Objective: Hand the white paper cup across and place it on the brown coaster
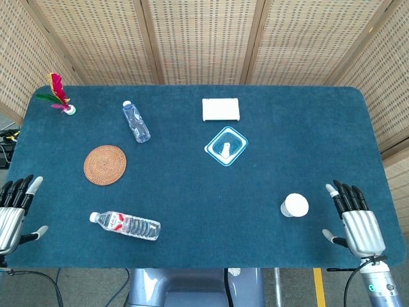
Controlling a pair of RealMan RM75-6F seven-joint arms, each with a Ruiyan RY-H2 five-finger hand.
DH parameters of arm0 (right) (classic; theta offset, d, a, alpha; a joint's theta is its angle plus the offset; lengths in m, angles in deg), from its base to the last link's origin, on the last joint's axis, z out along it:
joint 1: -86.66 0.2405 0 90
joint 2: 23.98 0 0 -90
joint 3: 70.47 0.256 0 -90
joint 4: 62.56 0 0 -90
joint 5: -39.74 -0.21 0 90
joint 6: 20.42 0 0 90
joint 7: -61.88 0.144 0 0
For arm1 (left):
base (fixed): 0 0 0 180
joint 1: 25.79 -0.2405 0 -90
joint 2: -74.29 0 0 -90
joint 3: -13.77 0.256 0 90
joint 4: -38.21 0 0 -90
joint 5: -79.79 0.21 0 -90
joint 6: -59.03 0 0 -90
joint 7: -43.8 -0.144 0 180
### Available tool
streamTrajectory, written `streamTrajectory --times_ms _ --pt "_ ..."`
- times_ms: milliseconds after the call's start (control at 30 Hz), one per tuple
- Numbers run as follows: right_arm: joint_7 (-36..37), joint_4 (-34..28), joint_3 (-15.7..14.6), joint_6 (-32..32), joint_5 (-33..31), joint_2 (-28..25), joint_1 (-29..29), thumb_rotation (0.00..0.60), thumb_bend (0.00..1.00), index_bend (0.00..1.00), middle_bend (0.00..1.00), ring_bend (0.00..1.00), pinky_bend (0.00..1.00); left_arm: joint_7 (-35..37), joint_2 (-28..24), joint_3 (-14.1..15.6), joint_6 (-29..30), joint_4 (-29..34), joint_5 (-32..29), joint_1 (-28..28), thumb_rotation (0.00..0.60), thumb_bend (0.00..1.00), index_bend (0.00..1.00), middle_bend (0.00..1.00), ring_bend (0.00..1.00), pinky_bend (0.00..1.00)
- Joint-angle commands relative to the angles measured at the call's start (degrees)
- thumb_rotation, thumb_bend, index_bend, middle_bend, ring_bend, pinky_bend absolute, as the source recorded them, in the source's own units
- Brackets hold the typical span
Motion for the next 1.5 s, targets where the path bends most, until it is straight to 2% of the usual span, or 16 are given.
streamTrajectory --times_ms 33,233,333,733,1167,1267,1500 --pt "-0.6 -0.4 -0.6 -2.3 0.1 0.4 1.0 0.6 0.08 0.03 0.0 0.0 0.0 0.0 0.0 0.0 0.0 0.0 0.0 0.0 0.6 0.08 0.0 0.0 0.0 0.0" --pt "-3.5 -0.5 -0.9 -8.5 -1.3 2.9 4.0 0.6 0.08 0.07 0.0 0.0 0.0 -0.2 0.0 0.0 -0.4 0.0 -0.1 0.1 0.6 0.08 0.0 0.0 0.0 0.0" --pt "-5.7 -0.6 0.0 -11.3 -3.1 4.3 5.8 0.6 0.08 0.08 0.0 0.0 0.0 -0.2 0.1 0.1 -0.6 0.0 0.0 0.2 0.6 0.08 0.0 0.0 0.0 0.0" --pt "-9.4 -1.4 2.5 -16.4 -8.8 4.8 9.6 0.6 0.08 0.13 0.0 0.0 0.0 -0.6 0.3 0.2 -1.3 0.0 -0.1 0.5 0.6 0.09 0.0 0.0 0.0 0.0" --pt "-10.4 2.4 3.7 -22.7 -15.8 6.6 13.6 0.6 0.08 0.2 0.0 0.0 0.0 -1.1 0.5 0.2 -1.6 0.0 -0.3 0.7 0.6 0.09 0.0 0.0 0.0 0.0" --pt "-10.6 3.3 4.0 -23.5 -16.7 7.2 14.3 0.6 0.08 0.24 0.01 0.0 0.0 -1.2 0.5 0.2 -1.5 0.0 -0.4 0.6 0.6 0.09 0.0 0.0 0.0 0.0" --pt "-10.4 5.4 4.1 -24.0 -17.9 8.5 15.3 0.6 0.08 0.37 0.1 0.0 0.0 -1.3 0.4 0.2 -1.5 0.1 -0.3 0.7 0.6 0.09 0.0 0.0 0.0 0.0"
